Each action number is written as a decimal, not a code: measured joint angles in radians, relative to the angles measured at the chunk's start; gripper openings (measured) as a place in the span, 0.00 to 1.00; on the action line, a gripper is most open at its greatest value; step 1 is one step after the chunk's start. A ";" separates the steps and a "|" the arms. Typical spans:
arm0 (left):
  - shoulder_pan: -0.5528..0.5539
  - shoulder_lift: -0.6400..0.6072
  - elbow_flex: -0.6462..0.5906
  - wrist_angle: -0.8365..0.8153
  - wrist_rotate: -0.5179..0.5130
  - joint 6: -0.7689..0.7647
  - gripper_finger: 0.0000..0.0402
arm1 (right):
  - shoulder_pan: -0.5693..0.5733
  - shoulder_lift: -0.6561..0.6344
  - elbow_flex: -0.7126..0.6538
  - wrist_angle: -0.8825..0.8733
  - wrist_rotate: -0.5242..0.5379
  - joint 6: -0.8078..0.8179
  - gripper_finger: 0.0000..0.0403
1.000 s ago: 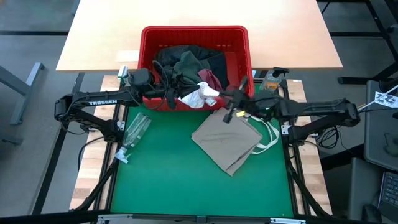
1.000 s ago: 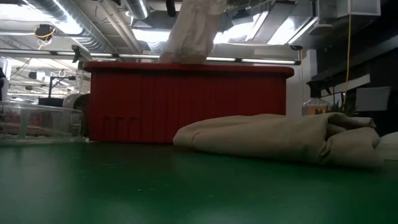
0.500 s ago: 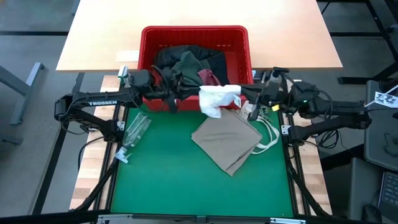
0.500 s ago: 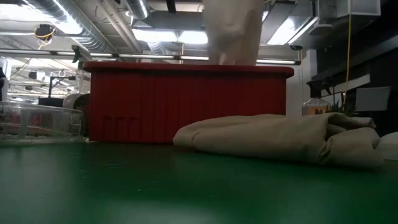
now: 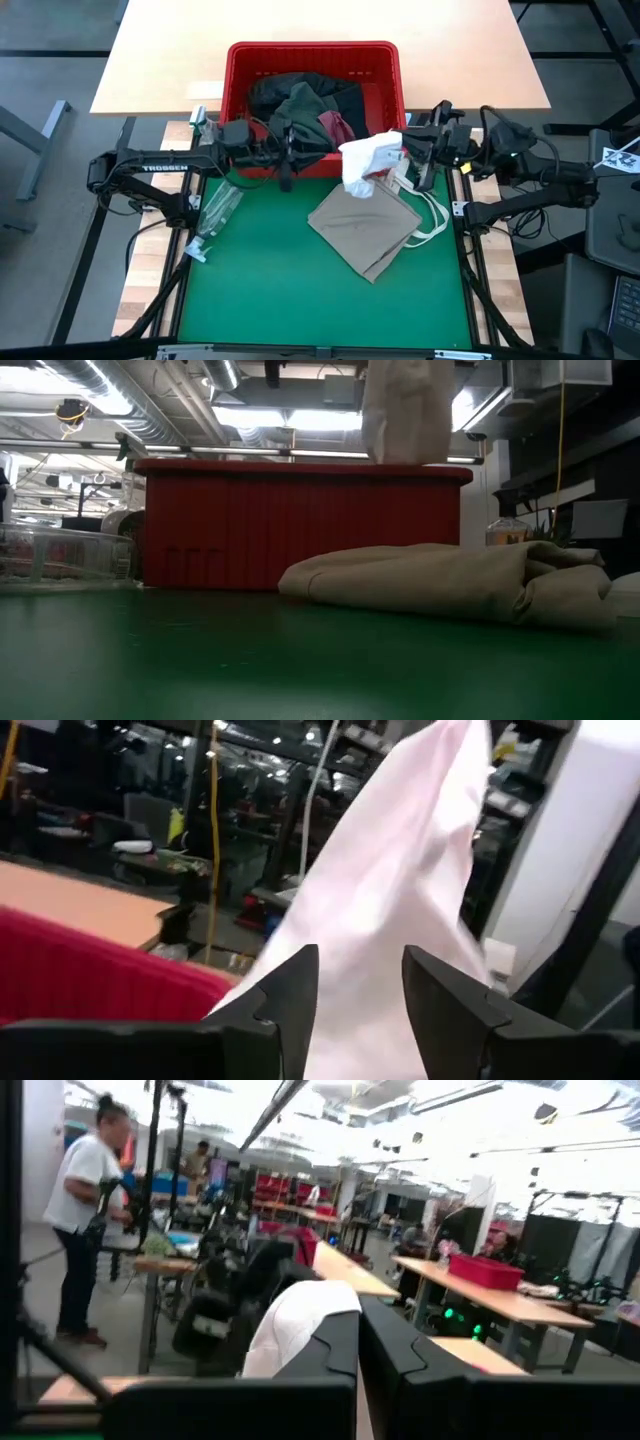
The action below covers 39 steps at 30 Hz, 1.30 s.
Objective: Fold laundry
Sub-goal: Fold the white underwear
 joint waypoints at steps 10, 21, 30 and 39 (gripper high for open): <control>-0.080 0.000 0.000 0.269 0.003 0.155 0.37 | 0.000 0.026 0.004 -0.075 -0.008 0.028 0.00; -0.143 0.000 0.000 0.266 -0.080 0.226 0.44 | 0.000 0.158 0.005 -0.081 -0.145 0.108 0.00; -0.174 0.000 0.000 0.174 -0.180 0.200 0.46 | 0.000 0.261 0.004 -0.080 -0.146 0.112 0.00; -0.170 0.000 0.000 0.003 -0.213 0.042 0.46 | 0.000 0.314 0.004 -0.077 -0.146 0.112 0.00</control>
